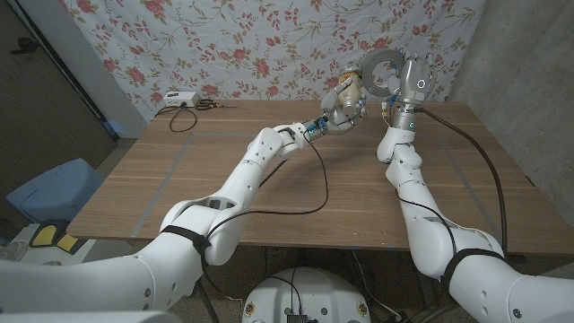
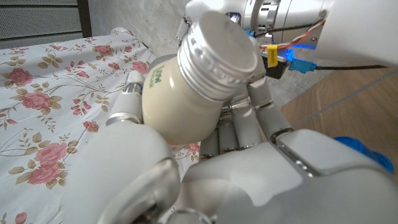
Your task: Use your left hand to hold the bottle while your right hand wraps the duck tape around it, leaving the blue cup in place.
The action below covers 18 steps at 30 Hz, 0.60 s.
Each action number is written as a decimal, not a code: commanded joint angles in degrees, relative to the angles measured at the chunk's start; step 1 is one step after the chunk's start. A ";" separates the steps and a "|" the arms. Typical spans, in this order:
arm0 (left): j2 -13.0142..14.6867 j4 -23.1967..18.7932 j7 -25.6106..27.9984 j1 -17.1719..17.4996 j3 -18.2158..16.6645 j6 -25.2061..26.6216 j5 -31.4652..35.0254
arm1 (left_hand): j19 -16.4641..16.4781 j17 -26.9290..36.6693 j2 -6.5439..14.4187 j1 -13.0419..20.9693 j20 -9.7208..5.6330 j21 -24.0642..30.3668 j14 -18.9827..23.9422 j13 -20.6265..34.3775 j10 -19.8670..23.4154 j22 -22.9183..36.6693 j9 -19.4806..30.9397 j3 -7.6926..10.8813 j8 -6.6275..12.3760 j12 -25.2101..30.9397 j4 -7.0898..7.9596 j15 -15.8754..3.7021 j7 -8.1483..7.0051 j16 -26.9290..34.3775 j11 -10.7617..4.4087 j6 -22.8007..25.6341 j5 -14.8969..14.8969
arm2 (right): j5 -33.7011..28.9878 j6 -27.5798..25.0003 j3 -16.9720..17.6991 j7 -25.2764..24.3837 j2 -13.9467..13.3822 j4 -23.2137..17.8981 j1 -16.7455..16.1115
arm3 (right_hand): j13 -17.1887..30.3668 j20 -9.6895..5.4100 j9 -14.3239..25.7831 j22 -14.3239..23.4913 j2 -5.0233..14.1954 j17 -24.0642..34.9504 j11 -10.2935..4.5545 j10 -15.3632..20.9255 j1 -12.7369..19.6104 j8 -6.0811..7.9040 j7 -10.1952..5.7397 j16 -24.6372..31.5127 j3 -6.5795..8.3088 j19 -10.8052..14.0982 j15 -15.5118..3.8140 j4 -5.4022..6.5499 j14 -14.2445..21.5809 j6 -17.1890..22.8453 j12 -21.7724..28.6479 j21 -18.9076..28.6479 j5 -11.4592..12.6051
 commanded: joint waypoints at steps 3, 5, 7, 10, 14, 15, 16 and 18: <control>-1.44 4.14 -10.04 -1.28 -1.00 -2.17 0.19 | 0.19 -0.29 10.70 -11.08 -0.19 0.64 12.47 0.39 20.93 0.17 4.41 23.91 24.96 14.02 17.54 -12.58 -9.40 1.97 -20.18 12.14 0.25 | 1.24 -1.28 0.43 0.23 0.14 5.07 2.48 | 0.01 -4.77 -0.16 0.09 7.99 0.30 -5.64 6.34 8.04 0.29 -6.67 0.28 0.13 -0.05 -11.20 -0.25 6.52 7.77 -0.20 0.50 0.51; -1.94 4.35 -11.34 -0.90 -1.49 -3.95 0.12 | -0.02 -0.31 10.68 -11.38 -0.22 0.73 12.40 0.23 20.89 0.20 2.91 24.00 24.19 14.05 17.50 -12.66 -9.41 2.26 -20.19 12.40 0.25 | 1.35 -1.81 0.59 0.23 0.21 5.38 2.54 | 0.03 -4.79 -0.17 0.06 7.99 0.35 -5.52 6.28 8.11 0.27 -6.70 0.33 0.05 0.00 -11.20 -0.27 6.60 7.77 -0.25 0.50 0.54; -2.62 4.44 -12.09 -0.51 -2.12 -5.43 -0.18 | -0.38 -0.30 10.63 -11.65 -0.23 0.69 11.91 -0.01 20.64 0.21 2.45 24.05 23.93 13.93 17.52 -12.65 -9.42 2.24 -20.20 12.42 0.20 | 1.65 -2.08 1.15 0.23 0.57 5.56 2.46 | 0.08 -4.77 -0.17 0.03 8.04 0.27 -5.41 6.31 8.14 0.29 -6.62 0.25 -0.05 0.07 -11.19 -0.25 6.56 7.84 -0.26 0.51 0.56; -3.64 5.39 -13.65 -0.43 -2.71 -8.60 -0.03 | -2.32 -0.25 10.61 -12.45 0.07 0.42 10.53 -3.27 20.34 0.31 -1.19 23.84 21.56 12.12 17.87 -11.88 -9.55 1.52 -19.72 11.90 -0.09 | 2.01 -2.17 2.35 0.23 1.41 5.72 2.14 | -0.18 -4.54 -0.19 -0.04 8.04 0.32 -5.21 6.45 8.37 0.24 -6.44 0.28 -0.20 0.22 -11.20 -0.35 6.67 7.77 -0.45 0.50 0.61; -4.90 7.61 -15.65 -1.01 -3.27 -12.99 0.65 | -3.15 0.19 10.61 -12.71 0.16 0.53 10.35 -3.84 20.08 0.44 -2.14 23.72 21.26 11.85 17.79 -11.31 -9.31 1.43 -19.18 12.37 -0.20 | 2.26 -1.72 3.39 0.23 2.56 6.10 1.80 | -0.39 -3.92 -0.21 -0.09 8.04 0.37 -5.04 6.94 8.66 0.35 -6.25 0.24 -0.23 0.27 -11.21 -0.50 6.72 8.08 -0.47 0.47 0.61; -5.17 7.76 -15.54 -0.99 -3.47 -13.79 0.80 | -3.28 0.65 10.65 -12.79 0.26 0.72 10.09 -3.36 19.86 0.55 -2.24 23.56 21.24 12.12 17.80 -10.96 -9.36 1.54 -19.06 12.37 -0.27 | 2.29 -1.50 3.42 0.23 2.76 6.20 1.68 | -0.52 -3.65 -0.20 -0.09 8.00 0.50 -5.08 7.18 8.75 0.41 -6.14 0.35 -0.24 0.31 -11.24 -0.56 6.88 8.22 -0.49 0.49 0.58; -5.44 8.95 -16.33 -1.52 -3.63 -14.67 0.93 | -3.69 0.56 10.66 -12.85 0.35 0.91 10.16 -2.80 19.65 0.66 -3.00 23.40 20.90 12.44 17.72 -11.04 -9.31 1.39 -19.06 12.58 -0.32 | 2.36 -1.18 3.46 0.23 2.91 6.38 1.61 | -0.71 -3.33 -0.06 -0.09 7.94 0.59 -4.99 7.51 8.83 0.55 -6.04 0.40 -0.25 0.38 -11.22 -0.62 7.01 8.33 -0.51 0.52 0.53; -6.07 12.33 -18.82 -3.03 -3.94 -17.56 1.60 | -4.31 1.43 10.75 -12.95 0.54 1.01 9.41 -2.44 19.17 0.71 -2.93 23.28 20.88 12.54 17.70 -10.57 -9.21 1.49 -18.63 12.19 -0.37 | 2.85 -0.04 3.89 0.23 3.61 6.27 1.35 | -1.04 -2.69 0.22 -0.09 7.71 0.83 -4.60 8.56 8.79 0.87 -5.81 0.58 -0.34 0.56 -11.22 -0.68 7.39 8.63 -0.37 0.57 0.28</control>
